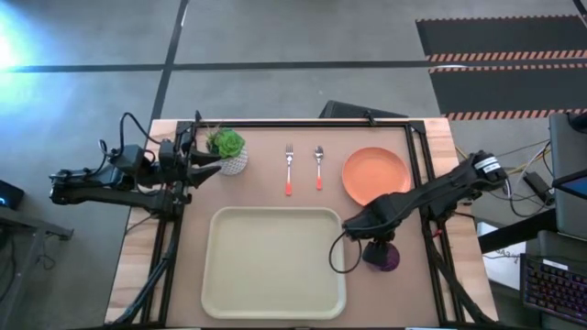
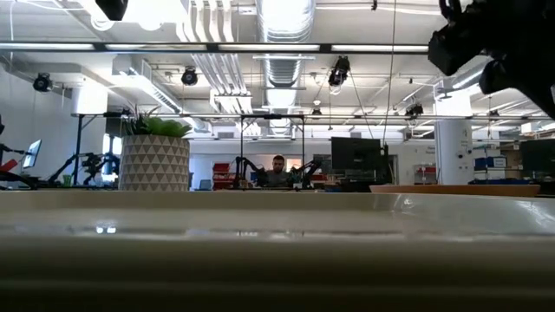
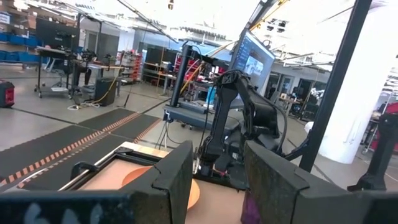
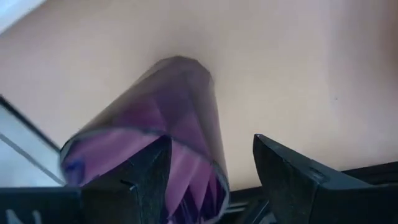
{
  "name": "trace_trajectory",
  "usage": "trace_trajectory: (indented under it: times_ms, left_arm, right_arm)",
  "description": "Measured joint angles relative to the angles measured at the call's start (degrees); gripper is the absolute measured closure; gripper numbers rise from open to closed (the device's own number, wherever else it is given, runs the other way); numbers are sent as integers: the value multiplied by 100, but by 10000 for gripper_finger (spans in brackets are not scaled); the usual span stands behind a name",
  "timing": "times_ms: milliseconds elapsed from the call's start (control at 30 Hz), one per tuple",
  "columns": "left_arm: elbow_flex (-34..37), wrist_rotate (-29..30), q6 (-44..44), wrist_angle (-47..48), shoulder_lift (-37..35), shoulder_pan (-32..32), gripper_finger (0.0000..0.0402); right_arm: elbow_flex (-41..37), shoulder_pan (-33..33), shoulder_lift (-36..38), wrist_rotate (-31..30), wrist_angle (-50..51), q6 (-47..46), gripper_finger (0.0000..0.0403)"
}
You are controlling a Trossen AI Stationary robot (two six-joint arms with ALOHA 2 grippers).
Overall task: Pick and place plate/cup/fork/spoon on tray
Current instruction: Put the violet cup on the gray serving tray
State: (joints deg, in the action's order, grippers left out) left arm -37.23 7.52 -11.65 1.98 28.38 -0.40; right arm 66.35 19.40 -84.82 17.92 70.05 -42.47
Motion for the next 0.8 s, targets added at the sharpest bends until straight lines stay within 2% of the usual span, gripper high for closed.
trace_trajectory:
  times_ms: [100,167,267,400,600,800]
  left_arm:
    - [2,-1,1,0,11,0,274]
    - [2,-1,1,2,11,2,274]
    - [2,-1,1,2,11,2,274]
    - [10,-4,1,3,-4,0,274]
    - [9,-6,-1,5,-2,1,274]
    - [9,-6,-4,4,0,2,274]
  right_arm:
    - [0,13,-178,-3,-13,32,199]
    - [0,36,-270,-3,-20,108,222]
    - [0,50,-378,-3,-33,159,280]
    - [-2,50,-440,-180,-84,178,376]
    - [155,52,-195,-810,-223,-42,393]
    - [1266,43,187,-2069,-306,-196,394]
